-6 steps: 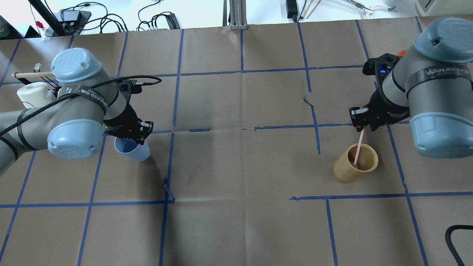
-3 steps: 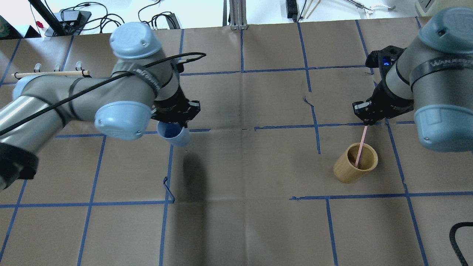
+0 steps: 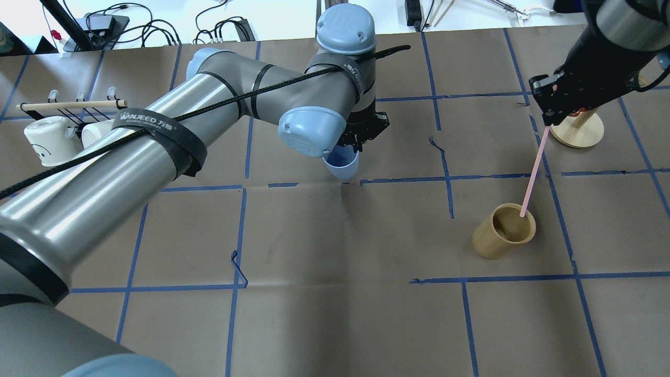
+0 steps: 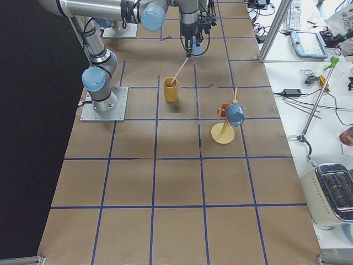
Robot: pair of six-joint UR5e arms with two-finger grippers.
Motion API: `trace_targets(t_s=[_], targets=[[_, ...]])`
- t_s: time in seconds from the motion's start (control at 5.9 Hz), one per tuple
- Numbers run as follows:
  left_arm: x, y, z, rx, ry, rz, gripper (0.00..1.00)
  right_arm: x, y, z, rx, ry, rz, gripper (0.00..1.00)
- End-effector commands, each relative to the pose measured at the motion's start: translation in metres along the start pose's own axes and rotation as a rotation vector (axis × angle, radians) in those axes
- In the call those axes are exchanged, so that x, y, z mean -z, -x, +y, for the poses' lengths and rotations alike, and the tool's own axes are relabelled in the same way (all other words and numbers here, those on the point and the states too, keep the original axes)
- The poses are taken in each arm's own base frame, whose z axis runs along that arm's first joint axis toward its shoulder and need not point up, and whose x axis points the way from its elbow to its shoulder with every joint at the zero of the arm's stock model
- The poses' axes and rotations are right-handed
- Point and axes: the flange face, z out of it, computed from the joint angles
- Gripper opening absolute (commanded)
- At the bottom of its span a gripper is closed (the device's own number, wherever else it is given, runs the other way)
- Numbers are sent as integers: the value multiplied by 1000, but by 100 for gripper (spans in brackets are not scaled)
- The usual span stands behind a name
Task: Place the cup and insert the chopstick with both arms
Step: 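Carry blue cup toward table center while right gripper lifts pink chopstick, then set blue cup down, raise left gripper while right gripper carries chopstick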
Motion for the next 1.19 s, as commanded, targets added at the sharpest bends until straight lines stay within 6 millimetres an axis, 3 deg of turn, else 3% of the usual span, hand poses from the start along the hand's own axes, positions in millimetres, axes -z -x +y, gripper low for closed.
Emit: trace_targets(t_s=[0.0,0.17,0.51,0.68,1.02], targets=[[-6,-4,1,-10,1,-11,0,48,2,-7,-20,26,-28,5],[-11,-2,3,-10,16,-24,2,43,1,-16,-77,75,-41,5],[-35,6,11,-1,37,-62,16,34,12,-20,-107,108,-50,5],[-30,6,11,7,27,-61,97,28,19,-24,-112,119,-48,5],[22,16,7,19,-28,-22,99,17,34,-33,-100,123,-35,5]])
